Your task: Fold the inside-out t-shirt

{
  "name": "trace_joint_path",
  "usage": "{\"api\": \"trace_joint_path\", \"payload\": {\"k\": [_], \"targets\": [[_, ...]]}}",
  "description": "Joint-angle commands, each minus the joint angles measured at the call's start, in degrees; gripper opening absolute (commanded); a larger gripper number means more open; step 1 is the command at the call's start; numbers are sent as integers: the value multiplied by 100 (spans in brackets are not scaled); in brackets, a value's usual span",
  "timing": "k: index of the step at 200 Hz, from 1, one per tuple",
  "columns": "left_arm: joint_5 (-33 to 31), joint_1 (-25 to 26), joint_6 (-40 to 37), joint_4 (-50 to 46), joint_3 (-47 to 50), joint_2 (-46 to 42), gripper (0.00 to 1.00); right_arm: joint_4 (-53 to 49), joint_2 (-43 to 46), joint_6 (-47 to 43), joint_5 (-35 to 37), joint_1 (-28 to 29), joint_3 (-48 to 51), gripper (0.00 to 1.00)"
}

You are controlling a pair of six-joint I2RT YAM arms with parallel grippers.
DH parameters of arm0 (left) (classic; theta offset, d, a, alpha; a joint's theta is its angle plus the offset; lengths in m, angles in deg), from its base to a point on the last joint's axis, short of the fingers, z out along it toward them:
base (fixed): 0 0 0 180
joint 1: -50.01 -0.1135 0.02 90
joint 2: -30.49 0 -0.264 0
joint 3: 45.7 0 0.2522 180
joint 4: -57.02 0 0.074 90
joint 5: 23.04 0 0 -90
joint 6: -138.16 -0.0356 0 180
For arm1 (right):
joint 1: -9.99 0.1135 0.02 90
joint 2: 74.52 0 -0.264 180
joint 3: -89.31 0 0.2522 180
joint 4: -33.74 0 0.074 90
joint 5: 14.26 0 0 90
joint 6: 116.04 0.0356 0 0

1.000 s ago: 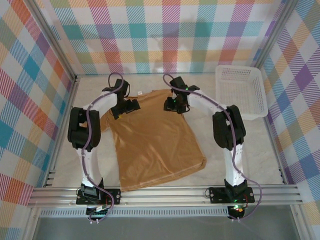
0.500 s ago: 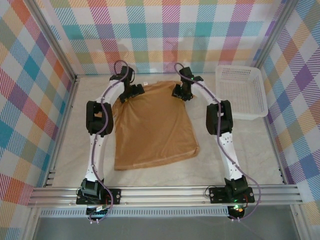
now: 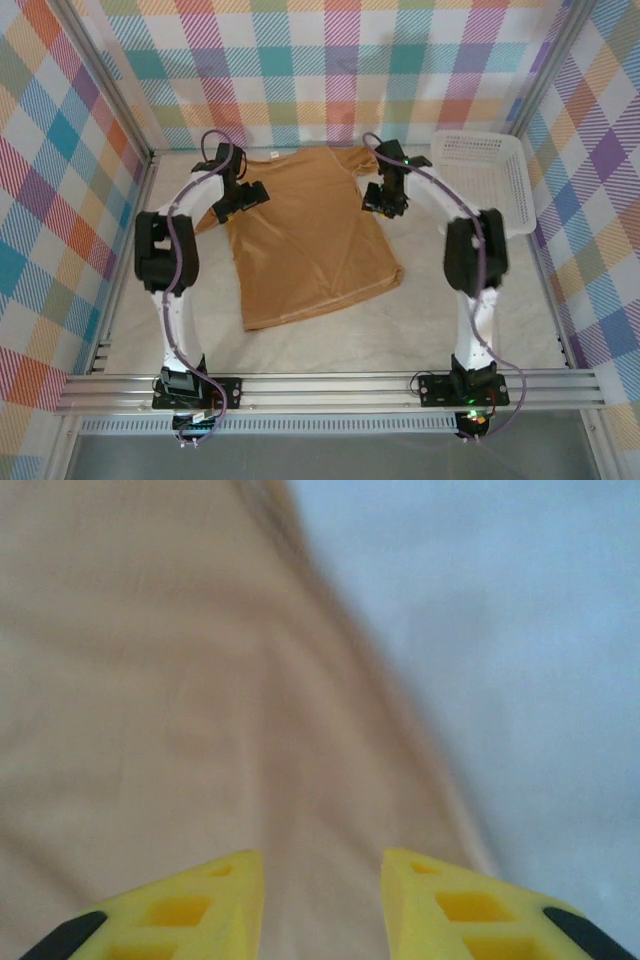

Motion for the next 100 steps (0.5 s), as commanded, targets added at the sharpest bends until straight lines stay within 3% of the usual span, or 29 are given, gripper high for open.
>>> {"api": "trace_joint_path", "payload": {"k": [1,40,100], "targets": [[-79,364,160,596,1030,-1087,98,766,1091,327,27,34,1530,35],[-75,940,411,1165,2669,-2202,98,1232,2017,744,-183,42,3411,33],[-74,1275,658,1497,3619,-2771,97,1447,1906,947,-226,43,3889,33]]}}
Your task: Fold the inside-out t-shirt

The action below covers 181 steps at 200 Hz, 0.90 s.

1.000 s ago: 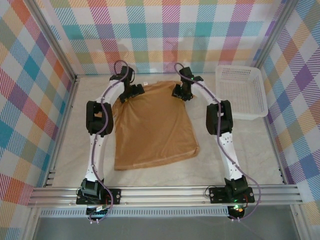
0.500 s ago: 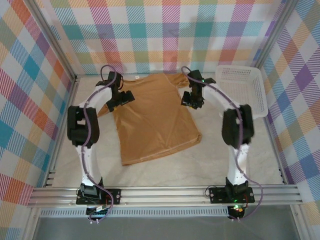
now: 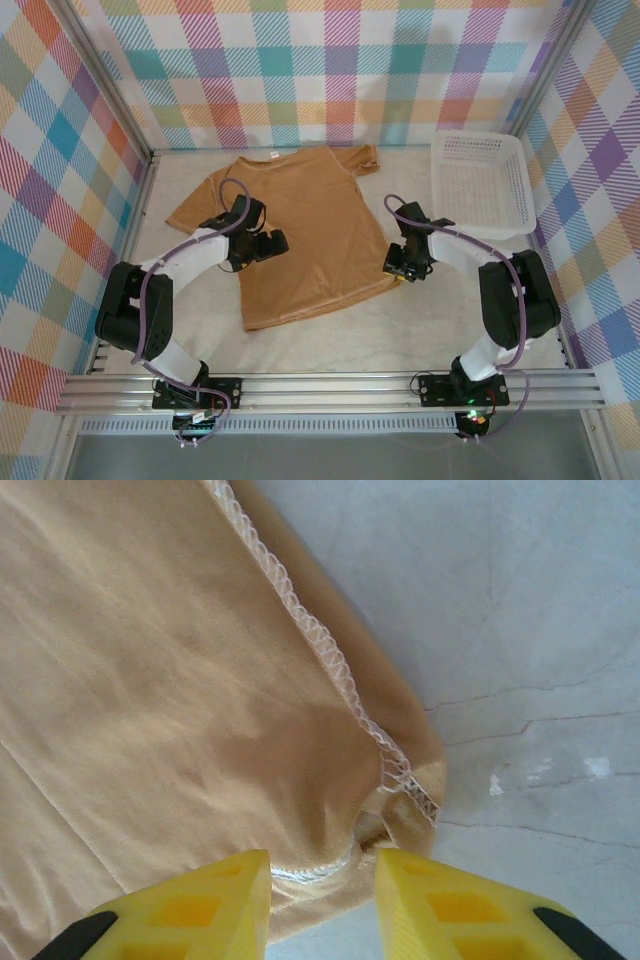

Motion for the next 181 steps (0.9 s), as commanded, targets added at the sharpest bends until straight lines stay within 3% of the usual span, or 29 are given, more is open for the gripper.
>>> {"api": "trace_joint_path", "payload": {"k": [1,98,116,124,131,160,181], "targets": [[-46,64,178,303,93,-244,97,376,-95,196,-136,12,24,33],[-143,153,72,101,142,-331,98,209,-200,228,19,12,77,31],[-84,161,19,135,163,-365,98,240,-217,236,70,12,75,20],[-80,169,-38,158,161,-375,98,232,-222,243,83,12,48,6],[-123,185,-123,162,172,-375,97,231,-211,251,68,12,29,0],[-252,482,-927,292,235,-453,92,95,149,279,-135,12,-96,0],[-353,1097,-1632,777,413,-722,92,28,560,420,-398,10,-183,0]]}}
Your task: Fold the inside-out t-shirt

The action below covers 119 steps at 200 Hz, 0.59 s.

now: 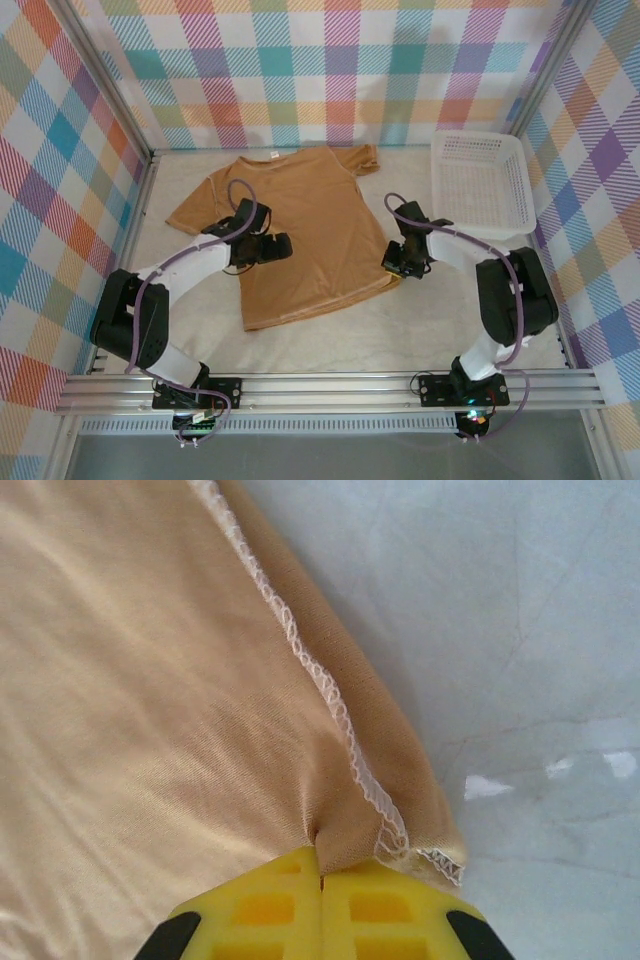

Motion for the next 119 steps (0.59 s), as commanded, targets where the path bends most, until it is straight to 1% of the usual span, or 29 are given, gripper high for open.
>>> {"api": "trace_joint_path", "payload": {"k": [1,9,18,34,49,63,69,89,119], "targets": [[-119,649,-1016,515,219,-423,92,-172,584,199,-323,15,-188,0],[-115,915,-1252,769,337,-525,92,-155,713,275,-416,12,-221,0],[-63,1192,-1469,1316,490,-606,93,-143,830,374,-518,10,-263,0],[9,1592,-1734,1907,702,-624,95,-88,957,501,-715,11,-323,0],[90,1929,-1807,2323,789,-537,96,-109,1012,551,-822,4,-392,0],[81,2249,-1788,2789,873,-375,100,-145,1057,560,-859,2,-451,0],[42,2396,-1775,2950,881,-274,100,-156,1076,556,-855,3,-461,0],[-261,2773,-1807,3277,786,150,100,-215,1119,543,-816,-17,-499,0],[-467,2980,-1756,3352,497,761,100,-306,1244,508,-808,-45,-545,0]]}}
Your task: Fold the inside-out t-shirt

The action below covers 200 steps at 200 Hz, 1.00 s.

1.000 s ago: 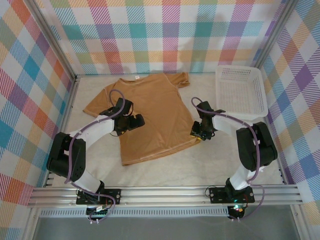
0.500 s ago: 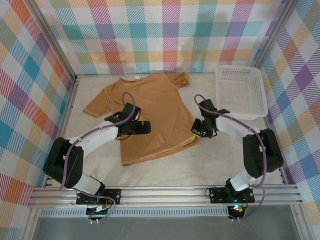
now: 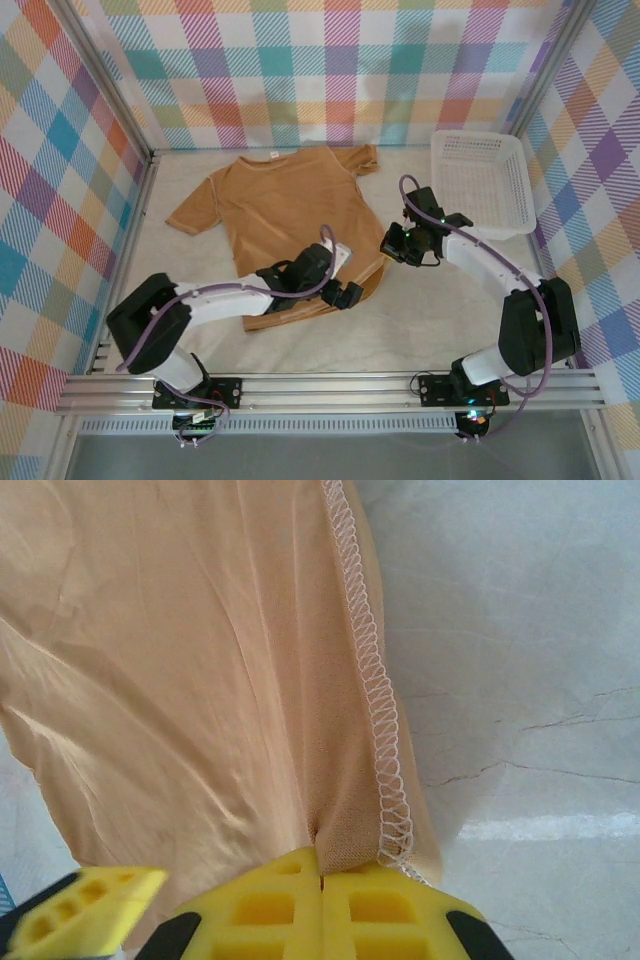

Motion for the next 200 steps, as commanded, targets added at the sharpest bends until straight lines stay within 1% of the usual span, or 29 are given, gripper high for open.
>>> {"api": "trace_joint_path", "payload": {"k": [1,28,53,64,74,80,92,100,121,138,151,159,188,200], "targets": [[-299,143,-92,403,-249,403,100,-191,264,25,-86,-40,-199,0],[-826,205,28,292,-537,858,100,-236,402,7,-68,-69,-217,0],[-1622,198,119,-83,-770,1135,97,-308,538,-17,-44,-117,-208,0],[-2003,159,145,-389,-848,1147,93,-362,621,-45,-17,-174,-208,0],[-2211,87,208,-588,-840,1087,89,-430,695,-86,4,-233,-224,0],[-2295,30,268,-674,-802,1018,85,-463,748,-98,30,-258,-230,0],[-2370,-109,398,-775,-667,861,74,-499,866,-116,46,-324,-235,0],[-2377,-205,512,-824,-575,755,69,-508,937,-116,46,-353,-243,0],[-2351,-411,758,-988,-425,541,58,-580,1086,-125,46,-420,-316,0],[-2435,-573,1009,-1290,-405,410,51,-645,1202,-132,69,-455,-388,0],[-2491,-730,1189,-1585,-398,296,42,-682,1285,-152,127,-478,-427,0],[-2481,-836,1277,-1758,-380,200,40,-710,1312,-175,158,-503,-445,0],[-2487,-1158,1396,-2166,-165,-258,39,-760,1350,-238,169,-672,-416,0],[-2526,-1251,1449,-2390,-64,-491,36,-755,1350,-257,169,-752,-387,0]]}}
